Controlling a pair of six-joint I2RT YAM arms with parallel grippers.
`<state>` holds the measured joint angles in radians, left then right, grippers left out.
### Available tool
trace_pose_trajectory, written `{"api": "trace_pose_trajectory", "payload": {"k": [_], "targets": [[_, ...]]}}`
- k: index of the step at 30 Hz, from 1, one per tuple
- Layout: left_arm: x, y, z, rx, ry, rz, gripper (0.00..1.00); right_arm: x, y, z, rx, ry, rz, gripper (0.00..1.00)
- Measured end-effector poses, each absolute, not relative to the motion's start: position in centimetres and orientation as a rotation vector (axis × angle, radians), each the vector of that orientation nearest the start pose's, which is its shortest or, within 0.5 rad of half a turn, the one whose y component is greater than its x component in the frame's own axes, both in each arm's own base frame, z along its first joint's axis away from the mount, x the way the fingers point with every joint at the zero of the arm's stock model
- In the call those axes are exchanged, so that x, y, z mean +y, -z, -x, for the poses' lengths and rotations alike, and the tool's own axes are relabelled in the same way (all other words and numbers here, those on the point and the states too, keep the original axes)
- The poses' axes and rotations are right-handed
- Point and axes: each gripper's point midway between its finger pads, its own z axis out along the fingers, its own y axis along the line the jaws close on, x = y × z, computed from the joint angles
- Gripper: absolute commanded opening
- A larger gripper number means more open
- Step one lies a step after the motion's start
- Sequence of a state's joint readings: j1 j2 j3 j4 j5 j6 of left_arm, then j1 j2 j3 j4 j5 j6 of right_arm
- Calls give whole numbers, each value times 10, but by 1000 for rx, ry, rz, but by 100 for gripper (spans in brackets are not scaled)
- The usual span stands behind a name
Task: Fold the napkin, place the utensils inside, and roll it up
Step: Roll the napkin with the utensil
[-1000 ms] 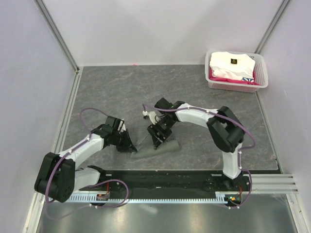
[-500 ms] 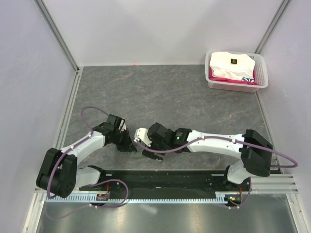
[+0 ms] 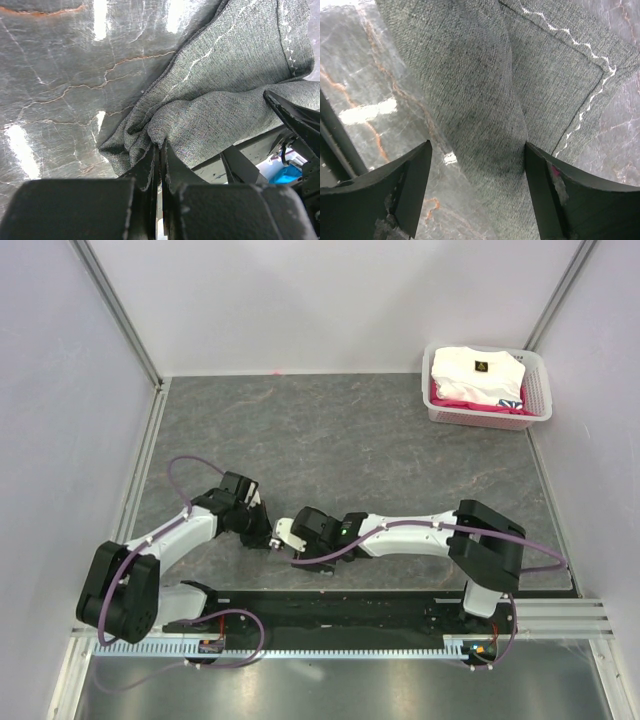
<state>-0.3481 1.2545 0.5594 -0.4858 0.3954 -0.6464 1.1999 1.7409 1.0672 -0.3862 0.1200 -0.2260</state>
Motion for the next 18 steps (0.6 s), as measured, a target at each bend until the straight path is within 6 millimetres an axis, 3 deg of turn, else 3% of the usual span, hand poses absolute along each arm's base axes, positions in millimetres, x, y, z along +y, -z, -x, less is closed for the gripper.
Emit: {"api": "trace_pose_trajectory", "payload": {"k": [5,9,10,12,13,18], "targets": [[-160,-32,-177,2880,775,316,2,343,-26,-171,2017,-157,1698,64],[-160,-33,-181,2877,773,301,7,344,-21,-173,2053,-205,1700,47],[-161,-34,-181,2877,771,297,16,345,-21,-173,2063,-224,1703,45],[-161,-36,-184,2872,767,283,25,347,-18,-171,2098,-269,1711,41],[-161,-38,-186,2870,763,277,35,348,-17,-170,2117,-291,1716,40],[-153,-42,-201,2865,678,272,57,355,-16,-168,2205,-427,1719,36]]}}
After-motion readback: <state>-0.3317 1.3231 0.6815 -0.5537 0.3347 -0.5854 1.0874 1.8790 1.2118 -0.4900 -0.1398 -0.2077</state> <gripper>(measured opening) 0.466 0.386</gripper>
